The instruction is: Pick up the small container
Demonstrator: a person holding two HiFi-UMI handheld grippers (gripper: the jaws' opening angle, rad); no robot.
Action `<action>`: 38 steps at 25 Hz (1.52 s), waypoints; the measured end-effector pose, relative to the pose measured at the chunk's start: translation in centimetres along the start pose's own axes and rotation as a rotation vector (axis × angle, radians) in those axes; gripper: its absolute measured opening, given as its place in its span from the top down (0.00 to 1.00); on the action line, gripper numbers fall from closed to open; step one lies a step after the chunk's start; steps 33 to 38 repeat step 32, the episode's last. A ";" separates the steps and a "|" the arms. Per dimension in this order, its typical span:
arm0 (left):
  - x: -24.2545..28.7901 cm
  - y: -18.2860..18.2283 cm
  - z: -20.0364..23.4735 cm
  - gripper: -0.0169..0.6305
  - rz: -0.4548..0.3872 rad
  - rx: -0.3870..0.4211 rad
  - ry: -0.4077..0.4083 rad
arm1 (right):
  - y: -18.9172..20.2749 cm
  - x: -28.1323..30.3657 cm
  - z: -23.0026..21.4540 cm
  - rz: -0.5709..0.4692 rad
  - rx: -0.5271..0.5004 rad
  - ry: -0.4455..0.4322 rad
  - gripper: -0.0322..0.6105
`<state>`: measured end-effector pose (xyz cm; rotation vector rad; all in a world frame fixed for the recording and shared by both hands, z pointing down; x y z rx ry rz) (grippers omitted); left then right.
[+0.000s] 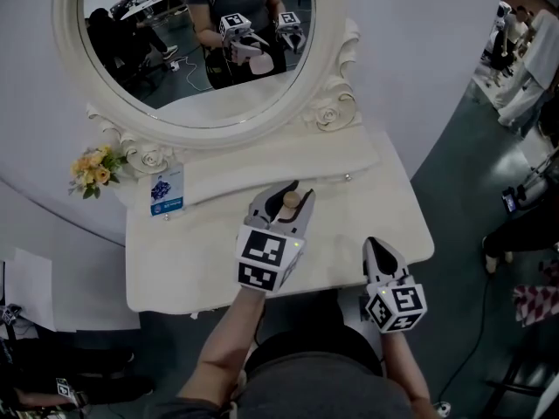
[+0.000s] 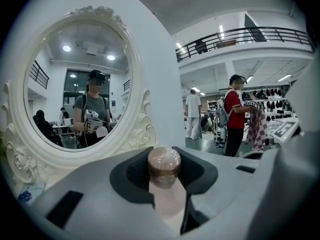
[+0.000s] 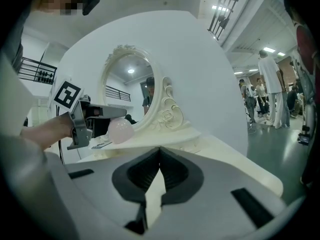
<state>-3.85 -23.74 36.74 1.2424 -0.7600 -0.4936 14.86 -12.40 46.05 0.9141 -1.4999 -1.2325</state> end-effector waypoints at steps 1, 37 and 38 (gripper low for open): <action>0.0 0.0 0.0 0.79 0.001 0.000 0.000 | 0.0 0.0 0.0 0.000 -0.007 0.000 0.94; 1.2 0.5 0.8 0.79 0.041 -0.023 -0.018 | -1.9 1.6 -0.4 -0.025 -0.109 -0.037 0.95; 1.2 0.5 0.8 0.79 0.041 -0.023 -0.018 | -1.9 1.6 -0.4 -0.025 -0.109 -0.037 0.95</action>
Point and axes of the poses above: the fingertips, and each gripper's own axes: x forward along the fingers, z to its left, y out of its underside, the point moved 7 cm from there along -x, backward along the fingers, and after that the axes turned 12 degrees about -x, right-handed, at the moved point
